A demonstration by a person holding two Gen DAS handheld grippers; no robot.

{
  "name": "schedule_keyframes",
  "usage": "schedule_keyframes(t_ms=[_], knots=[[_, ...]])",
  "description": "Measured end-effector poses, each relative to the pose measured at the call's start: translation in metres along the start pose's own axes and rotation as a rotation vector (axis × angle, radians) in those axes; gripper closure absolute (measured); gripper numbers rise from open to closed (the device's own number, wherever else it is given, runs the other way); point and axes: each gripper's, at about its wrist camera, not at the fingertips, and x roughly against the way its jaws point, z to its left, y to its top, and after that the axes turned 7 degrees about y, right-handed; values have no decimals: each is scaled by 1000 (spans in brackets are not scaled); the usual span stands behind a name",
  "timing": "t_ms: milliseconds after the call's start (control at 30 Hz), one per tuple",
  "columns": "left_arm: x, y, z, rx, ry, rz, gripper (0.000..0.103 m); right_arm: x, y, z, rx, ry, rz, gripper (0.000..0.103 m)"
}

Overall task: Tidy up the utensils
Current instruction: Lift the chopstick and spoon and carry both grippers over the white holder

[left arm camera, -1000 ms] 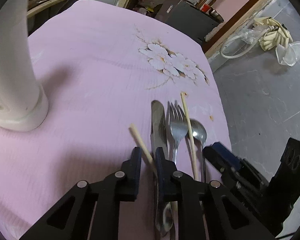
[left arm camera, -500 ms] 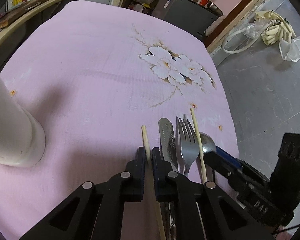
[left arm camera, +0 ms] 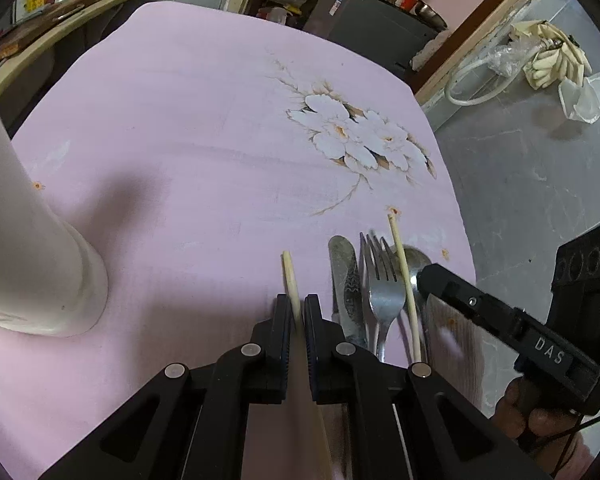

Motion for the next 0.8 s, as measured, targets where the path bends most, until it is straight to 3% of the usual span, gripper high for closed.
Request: schedule_keyframes(t_ms=[200,400,567,800], knots=[[-4,7,-8,-120,20,53,96,-8,14,-11,-59,26,68,87],[-6,14,-11,-174,20,107,95,-21,18,-18,-156,65,110,89],[0,13,-12,-182,13,98,97,-14,5,-2,-146,71,68,98],[40,13,-13,-211,-56,-13,97,12,-10,25,-105,30,-56,101]])
